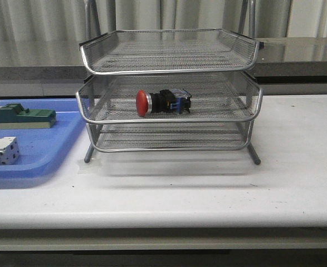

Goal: Place button on rack with both arms

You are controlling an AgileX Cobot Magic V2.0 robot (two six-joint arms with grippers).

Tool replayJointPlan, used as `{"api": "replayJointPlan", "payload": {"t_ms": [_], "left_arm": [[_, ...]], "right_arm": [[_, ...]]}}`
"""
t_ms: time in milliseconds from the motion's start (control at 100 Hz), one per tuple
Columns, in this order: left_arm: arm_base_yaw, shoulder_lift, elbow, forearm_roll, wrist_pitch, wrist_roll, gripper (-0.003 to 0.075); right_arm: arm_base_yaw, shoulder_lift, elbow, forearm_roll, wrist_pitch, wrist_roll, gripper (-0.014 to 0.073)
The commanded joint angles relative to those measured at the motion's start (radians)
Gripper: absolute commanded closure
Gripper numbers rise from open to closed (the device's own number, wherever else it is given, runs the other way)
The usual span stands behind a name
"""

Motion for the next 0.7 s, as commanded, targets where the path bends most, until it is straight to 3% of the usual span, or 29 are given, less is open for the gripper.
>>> {"api": "replayJointPlan", "payload": {"t_ms": [0, 390, 530, 600, 690], "left_arm": [[0.002, 0.005, -0.029, -0.012, -0.069, -0.008, 0.0740], [0.002, 0.005, -0.029, -0.007, -0.069, -0.008, 0.0740], [0.002, 0.005, -0.029, 0.132, -0.069, -0.014, 0.0740], [0.002, 0.005, -0.029, 0.224, -0.069, -0.116, 0.0740], [0.002, 0.005, -0.027, 0.445, -0.069, -0.369, 0.0740]], "right_arm": [[-0.004, -0.019, -0.017, -0.007, -0.083, 0.000, 0.0654], [-0.004, -0.019, -0.017, -0.007, -0.083, 0.000, 0.0654], [-0.004, -0.019, -0.017, -0.007, -0.083, 0.000, 0.0654], [-0.004, -0.019, -0.017, -0.007, -0.083, 0.000, 0.0654], [-0.004, -0.019, -0.017, -0.007, -0.083, 0.000, 0.0654]]}}
